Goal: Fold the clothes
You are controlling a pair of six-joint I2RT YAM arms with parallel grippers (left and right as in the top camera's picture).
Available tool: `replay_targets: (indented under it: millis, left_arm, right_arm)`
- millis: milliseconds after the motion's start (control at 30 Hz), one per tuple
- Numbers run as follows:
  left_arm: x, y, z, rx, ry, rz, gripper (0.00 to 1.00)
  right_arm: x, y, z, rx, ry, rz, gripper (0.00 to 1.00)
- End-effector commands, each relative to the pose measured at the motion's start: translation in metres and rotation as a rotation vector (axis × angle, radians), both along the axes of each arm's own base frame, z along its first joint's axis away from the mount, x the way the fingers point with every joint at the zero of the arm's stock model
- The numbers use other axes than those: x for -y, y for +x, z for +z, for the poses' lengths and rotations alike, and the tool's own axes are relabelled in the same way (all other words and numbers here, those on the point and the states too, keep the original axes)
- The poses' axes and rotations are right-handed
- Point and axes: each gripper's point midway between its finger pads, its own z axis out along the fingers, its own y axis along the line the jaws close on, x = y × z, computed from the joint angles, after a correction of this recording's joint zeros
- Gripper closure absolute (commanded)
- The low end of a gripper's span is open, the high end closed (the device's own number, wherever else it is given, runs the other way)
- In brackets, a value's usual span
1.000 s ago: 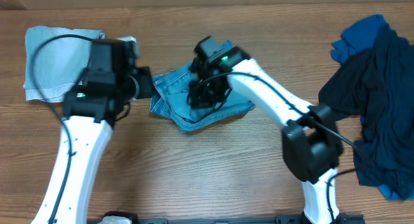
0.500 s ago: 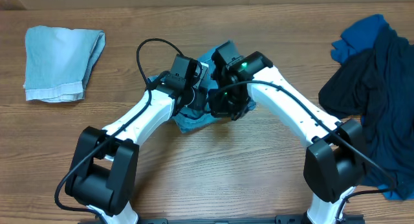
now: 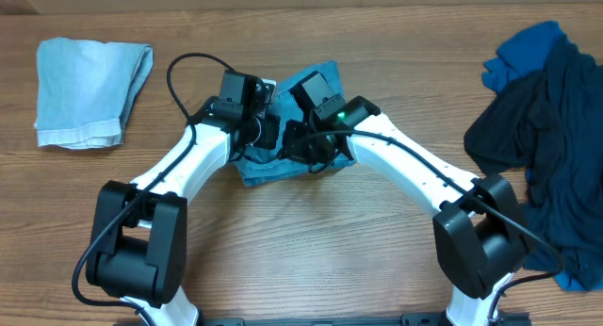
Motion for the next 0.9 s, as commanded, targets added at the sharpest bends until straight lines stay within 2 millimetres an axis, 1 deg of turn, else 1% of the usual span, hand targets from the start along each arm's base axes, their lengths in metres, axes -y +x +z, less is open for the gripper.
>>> replay_targets:
  millis: [0,33,133,200,233,300,367,433,500,567,600,633,667,700,767,800,833,867]
  left_arm:
    - [-0.002,0.000,-0.008,-0.032,-0.022,0.032,0.96]
    - [-0.002,0.000,-0.008,-0.035,-0.027,0.041,0.96]
    - [-0.001,0.001,-0.007,-0.044,-0.050,0.081,0.96]
    - [-0.001,0.002,-0.007,-0.041,-0.053,0.082,0.96]
    - [-0.001,0.002,-0.007,-0.043,-0.057,0.090,0.96]
    - [-0.002,0.003,-0.007,-0.048,-0.060,0.115,0.96]
    - [-0.010,0.006,-0.008,-0.045,-0.036,0.172,0.96]
    - [-0.020,0.009,-0.009,-0.035,-0.009,0.228,0.96]
    - [-0.038,0.018,-0.007,-0.026,-0.022,0.332,0.96]
    - [-0.041,0.025,-0.002,-0.020,-0.071,0.344,0.96]
    - [-0.037,0.030,0.008,-0.018,-0.128,0.325,0.96]
    - [-0.035,0.035,0.024,0.010,-0.161,0.296,0.96]
    - [-0.036,0.040,0.041,0.046,-0.163,0.288,0.96]
    - [-0.036,0.045,0.062,0.097,-0.164,0.265,0.96]
    - [-0.035,0.048,0.106,0.201,-0.178,0.236,0.96]
    - [-0.035,0.046,0.132,0.256,-0.194,0.231,0.95]
    - [-0.036,0.043,0.146,0.291,-0.191,0.214,0.94]
    - [-0.039,0.040,0.159,0.340,-0.154,0.178,0.92]
  right_arm:
    - [0.009,0.019,-0.005,0.047,-0.032,-0.151,0.96]
    - [0.011,0.020,-0.012,0.041,-0.028,-0.193,0.96]
    - [0.017,0.014,-0.041,-0.003,-0.008,-0.293,0.96]
    - [0.019,-0.001,-0.058,-0.061,0.004,-0.296,0.96]
    - [0.025,-0.015,-0.068,-0.112,-0.016,-0.287,0.96]
    - [0.032,-0.030,-0.074,-0.173,-0.054,-0.281,0.96]
    - [0.042,-0.042,-0.079,-0.214,-0.102,-0.270,0.96]
    - [0.048,-0.044,-0.081,-0.221,-0.124,-0.267,0.96]
    - [0.049,-0.043,-0.081,-0.217,-0.125,-0.268,0.96]
    - [0.049,-0.043,-0.081,-0.218,-0.125,-0.267,0.96]
    - [0.048,-0.044,-0.080,-0.220,-0.119,-0.259,0.96]
    - [0.044,-0.042,-0.074,-0.205,-0.095,-0.220,0.96]
    - [0.041,-0.037,-0.061,-0.171,-0.069,-0.176,0.96]
    - [0.041,-0.029,-0.040,-0.109,-0.046,-0.152,0.96]
    - [0.042,-0.014,0.004,0.016,0.000,-0.172,0.96]
    - [0.038,-0.004,0.040,0.131,0.065,-0.153,0.96]
    - [0.035,0.000,0.058,0.188,0.100,-0.139,0.96]
    - [0.027,0.000,0.072,0.219,0.149,-0.123,0.96]
